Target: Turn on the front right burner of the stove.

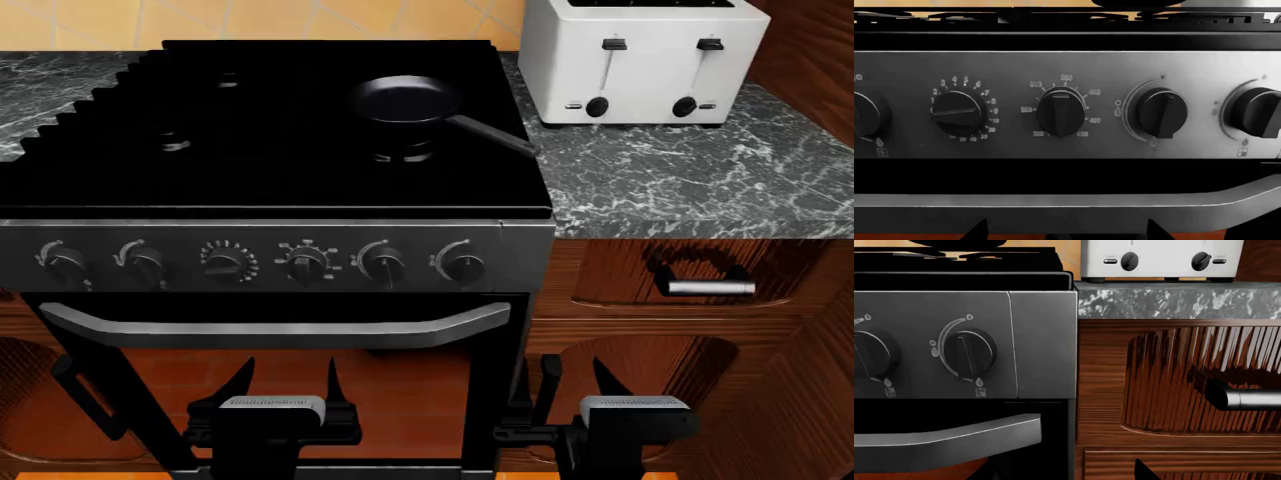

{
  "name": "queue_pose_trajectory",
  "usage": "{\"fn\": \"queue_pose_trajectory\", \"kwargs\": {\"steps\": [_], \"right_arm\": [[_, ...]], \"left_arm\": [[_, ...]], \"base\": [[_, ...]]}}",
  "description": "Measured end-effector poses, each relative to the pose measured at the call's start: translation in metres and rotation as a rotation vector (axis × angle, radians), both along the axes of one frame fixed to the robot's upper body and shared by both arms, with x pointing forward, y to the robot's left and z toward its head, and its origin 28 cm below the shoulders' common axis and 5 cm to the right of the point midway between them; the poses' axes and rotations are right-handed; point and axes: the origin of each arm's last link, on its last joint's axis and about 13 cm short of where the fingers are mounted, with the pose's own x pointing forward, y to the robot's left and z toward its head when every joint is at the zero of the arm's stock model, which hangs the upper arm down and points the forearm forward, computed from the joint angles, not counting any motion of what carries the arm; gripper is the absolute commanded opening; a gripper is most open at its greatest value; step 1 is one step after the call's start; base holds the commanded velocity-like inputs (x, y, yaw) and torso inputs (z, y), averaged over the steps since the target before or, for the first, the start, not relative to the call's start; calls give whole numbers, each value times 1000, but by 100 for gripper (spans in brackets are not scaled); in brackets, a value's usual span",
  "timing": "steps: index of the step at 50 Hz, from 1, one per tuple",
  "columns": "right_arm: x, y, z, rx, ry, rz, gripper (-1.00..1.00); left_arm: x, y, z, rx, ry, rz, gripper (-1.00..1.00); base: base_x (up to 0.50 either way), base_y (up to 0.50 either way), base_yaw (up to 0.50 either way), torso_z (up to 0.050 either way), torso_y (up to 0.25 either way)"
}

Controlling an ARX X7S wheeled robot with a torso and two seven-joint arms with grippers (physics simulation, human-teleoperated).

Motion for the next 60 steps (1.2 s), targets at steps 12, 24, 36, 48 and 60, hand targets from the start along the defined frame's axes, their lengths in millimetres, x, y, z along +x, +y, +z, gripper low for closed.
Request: {"fn": "queue_pose_trajectory", "kwargs": {"steps": [12, 24, 36, 48, 60], "right_arm": [[0, 1, 0, -31, -2, -8, 100], [0, 0, -1, -51, 3, -22, 100], [0, -1, 0, -70, 4, -39, 100], [0, -1, 2, -74, 8, -45, 100], [0, -3, 3, -67, 6, -53, 100]], "left_arm": [[0, 0, -1, -15, 7, -29, 100], [2, 1, -3, -38, 31, -36, 100], [3, 1, -4, -53, 35, -30, 100], [4, 2, -5, -54, 32, -25, 100], [5, 1, -5, -52, 34, -25, 100]], "base": [[0, 0, 0, -17, 0], [0, 0, 0, -43, 1], [0, 169, 0, -21, 4], [39, 262, 0, 0, 0], [202, 161, 0, 0, 0]]}}
